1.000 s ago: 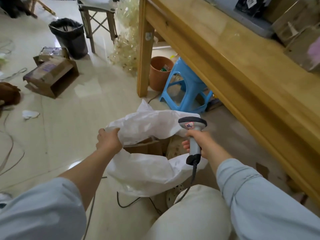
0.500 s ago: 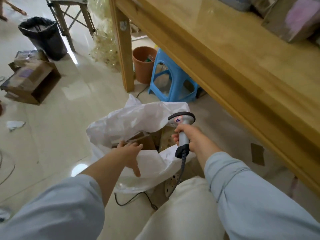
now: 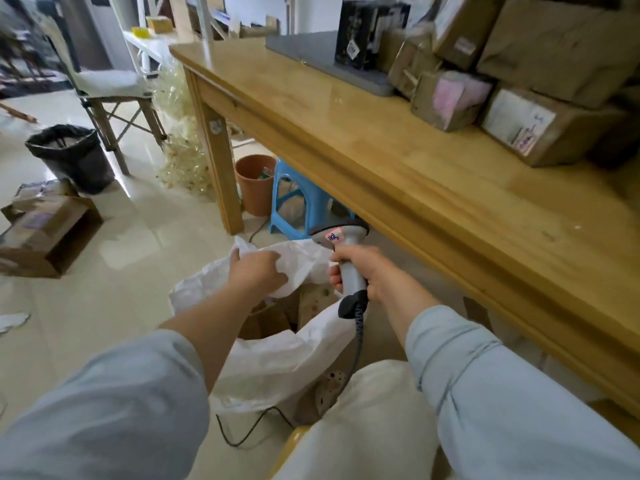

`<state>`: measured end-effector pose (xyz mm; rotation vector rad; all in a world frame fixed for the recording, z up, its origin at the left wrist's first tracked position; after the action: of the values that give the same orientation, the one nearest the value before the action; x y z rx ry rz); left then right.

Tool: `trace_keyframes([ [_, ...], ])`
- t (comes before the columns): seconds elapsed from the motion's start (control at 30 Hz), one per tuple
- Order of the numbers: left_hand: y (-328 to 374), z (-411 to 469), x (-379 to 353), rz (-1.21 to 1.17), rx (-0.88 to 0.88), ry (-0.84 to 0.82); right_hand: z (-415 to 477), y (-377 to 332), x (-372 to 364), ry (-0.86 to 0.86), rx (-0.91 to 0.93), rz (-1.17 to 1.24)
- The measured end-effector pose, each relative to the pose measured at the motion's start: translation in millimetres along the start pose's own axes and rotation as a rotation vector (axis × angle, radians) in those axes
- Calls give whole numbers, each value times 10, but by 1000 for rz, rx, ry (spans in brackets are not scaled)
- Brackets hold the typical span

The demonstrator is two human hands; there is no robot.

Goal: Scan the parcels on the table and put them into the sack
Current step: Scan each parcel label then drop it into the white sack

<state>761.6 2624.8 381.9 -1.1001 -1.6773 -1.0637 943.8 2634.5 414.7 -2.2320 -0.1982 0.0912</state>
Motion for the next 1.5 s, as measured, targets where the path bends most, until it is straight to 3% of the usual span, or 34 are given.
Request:
trace_keyframes([
  [0.1, 430, -133, 498, -6, -108, 325, -407, -251, 130, 30, 132, 65],
  [0.17, 683, -253, 774, -26, -184, 458, -707, -424, 261, 70, 233, 105],
  [0.3, 1211, -522, 1178, -148, -329, 532, -1339, -719, 642, 214, 410, 226],
  [0.43, 1956, -811, 1378, -301, -443, 447, -1845, -861, 1236, 386, 523, 266],
  [0.6, 3031, -1232, 1329, -438, -619, 253, -2447, -848, 2105, 639, 536, 335],
  [0.77, 3862, -1704, 1190, -500, -743, 108, -2869, -698, 2966, 893, 487, 391],
  [0.9, 4283, -1908, 1074, -633, -735, -74, -3082, -478, 3514, 1024, 407, 411],
  [1.07, 4442, -2017, 896, -724, -632, -285, -3137, -146, 3552, 903, 279, 476],
  [1.27, 4151, -1727, 1117, -645, -549, -238, -2868, -326, 3286, 721, 321, 495],
  [1.5, 3633, -1416, 1496, -510, -428, -317, -2352, -799, 2652, 429, 420, 543],
])
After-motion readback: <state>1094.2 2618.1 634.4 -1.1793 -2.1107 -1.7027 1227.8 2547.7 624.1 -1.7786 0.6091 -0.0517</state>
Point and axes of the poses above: each hand's wrist, its own z-axis towards the middle knuckle, its own x-axis out of the back of the hand, y = z × x, the point moved 3 cm from there along z, towards the middle knuckle
